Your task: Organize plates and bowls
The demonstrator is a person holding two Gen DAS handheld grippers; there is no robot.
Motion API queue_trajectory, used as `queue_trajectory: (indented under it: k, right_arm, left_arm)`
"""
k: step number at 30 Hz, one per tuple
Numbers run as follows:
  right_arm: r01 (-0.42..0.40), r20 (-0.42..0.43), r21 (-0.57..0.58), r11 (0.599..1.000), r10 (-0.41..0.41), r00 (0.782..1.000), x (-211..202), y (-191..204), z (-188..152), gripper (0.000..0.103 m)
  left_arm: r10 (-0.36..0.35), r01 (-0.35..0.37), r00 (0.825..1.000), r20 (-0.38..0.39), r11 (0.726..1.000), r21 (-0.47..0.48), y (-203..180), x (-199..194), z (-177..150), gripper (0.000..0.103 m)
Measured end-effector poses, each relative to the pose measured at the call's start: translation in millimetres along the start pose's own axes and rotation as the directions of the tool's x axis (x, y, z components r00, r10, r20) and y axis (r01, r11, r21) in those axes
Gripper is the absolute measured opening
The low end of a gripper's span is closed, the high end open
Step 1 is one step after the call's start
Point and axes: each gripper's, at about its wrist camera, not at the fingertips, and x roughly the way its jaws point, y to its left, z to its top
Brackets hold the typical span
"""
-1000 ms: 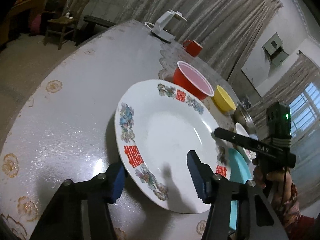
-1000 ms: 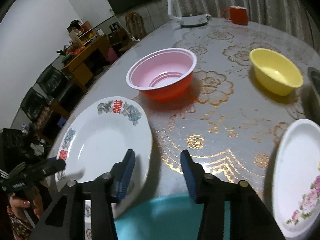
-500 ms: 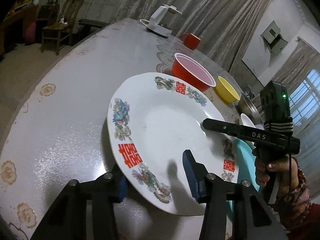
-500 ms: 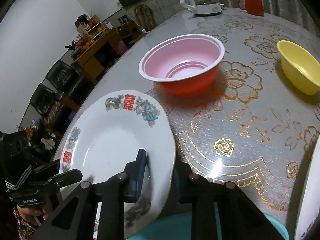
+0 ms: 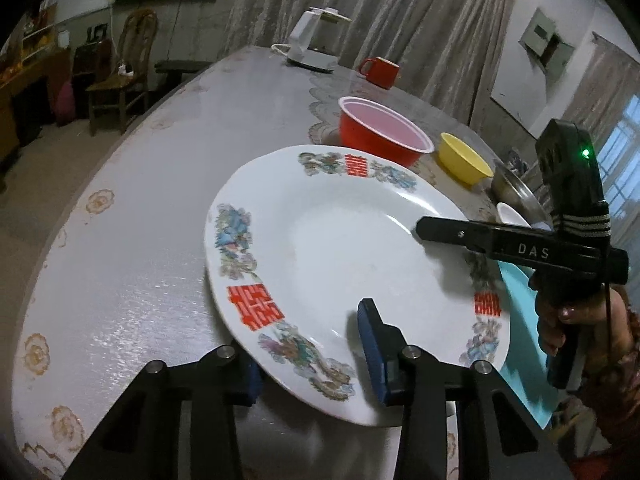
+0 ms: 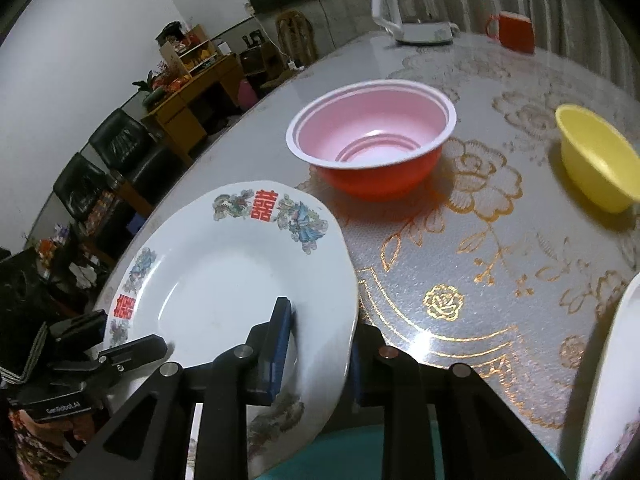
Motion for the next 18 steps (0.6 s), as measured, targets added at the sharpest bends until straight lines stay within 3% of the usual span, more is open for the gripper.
queue_trajectory:
  k: [2,9,18]
  right_arm:
    - [0.013,0.011,-0.036,0.999,-0.013,1.000,-3.5,3.6,-0.3,0.024]
    - [0.028,0.027,-0.089,0.996,-0.026,0.999,-8.3,11.4,-7.8,0.025]
    - [0.014,0.060,-0.079,0.997,-0.009,0.998,-20.2,4.7,-19.5,0.025]
  left_arm:
    - [-0.016,0.017,1.000,0.007,1.000,-0.019,1.4,0.7,-1.6,0.041]
    - [0.023,-0.023,0.999,0.042,1.000,-0.014,-2.3,0.0,-5.6,0.042]
    - [0.049,-0.052,0.996,0.075,0.998,0.036,-24.5,-4.7,-9.9,0.042]
